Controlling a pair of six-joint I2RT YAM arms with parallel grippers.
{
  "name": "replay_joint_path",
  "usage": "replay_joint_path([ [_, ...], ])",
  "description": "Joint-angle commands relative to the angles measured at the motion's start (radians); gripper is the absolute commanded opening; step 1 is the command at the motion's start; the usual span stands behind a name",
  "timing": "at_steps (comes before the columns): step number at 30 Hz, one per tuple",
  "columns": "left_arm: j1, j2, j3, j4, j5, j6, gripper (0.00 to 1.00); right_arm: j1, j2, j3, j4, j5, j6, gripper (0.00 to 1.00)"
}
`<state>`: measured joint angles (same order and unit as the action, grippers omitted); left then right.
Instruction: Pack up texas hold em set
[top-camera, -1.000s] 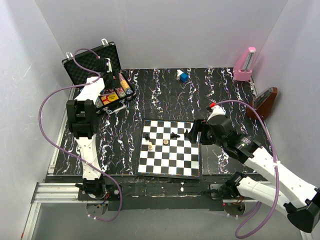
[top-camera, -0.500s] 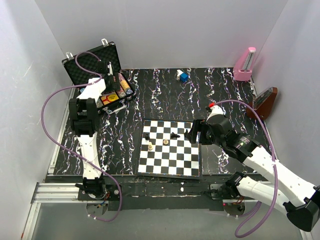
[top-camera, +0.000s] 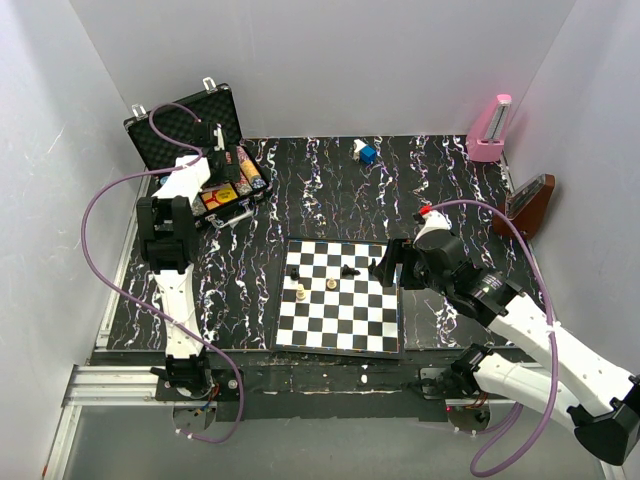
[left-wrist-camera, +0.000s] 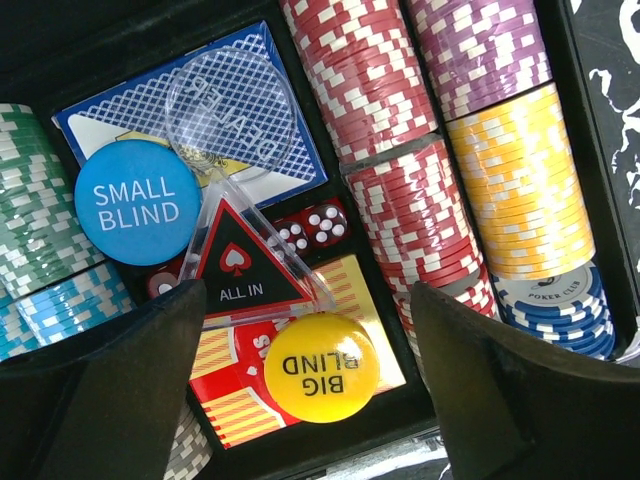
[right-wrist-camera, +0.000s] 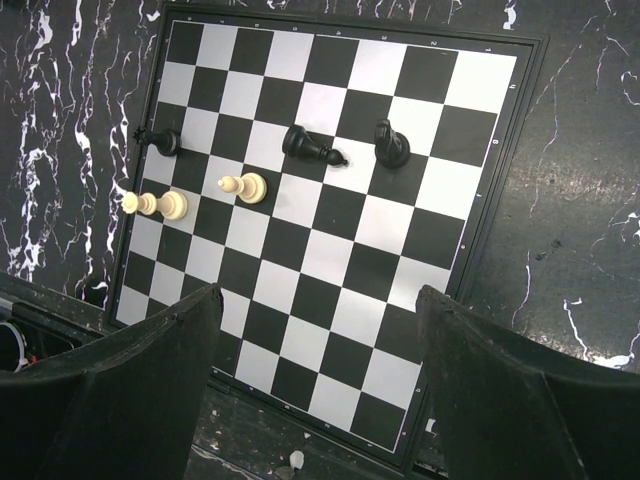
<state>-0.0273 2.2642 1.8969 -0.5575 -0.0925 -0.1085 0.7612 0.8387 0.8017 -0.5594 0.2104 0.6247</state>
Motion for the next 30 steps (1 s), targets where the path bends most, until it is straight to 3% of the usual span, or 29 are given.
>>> replay_joint_path([
  [1, -0.011, -0.087, 0.039, -0.018, 0.050, -0.002, 0.88, -0.002, -0.016, 0.005, 0.006, 0.020, 0.000, 0.85],
  [4, -0.011, -0.129, 0.059, -0.016, 0.050, 0.000, 0.98, -0.002, -0.020, 0.005, 0.006, 0.020, 0.001, 0.85],
  [18, 0.000, -0.276, 0.120, -0.018, 0.030, 0.102, 0.98, -0.003, -0.053, 0.002, -0.005, 0.052, -0.017, 0.85],
  [30, 0.193, -0.158, 0.490, -0.084, 0.167, 0.072, 0.98, -0.002, -0.053, -0.009, 0.004, 0.052, -0.010, 0.85],
])
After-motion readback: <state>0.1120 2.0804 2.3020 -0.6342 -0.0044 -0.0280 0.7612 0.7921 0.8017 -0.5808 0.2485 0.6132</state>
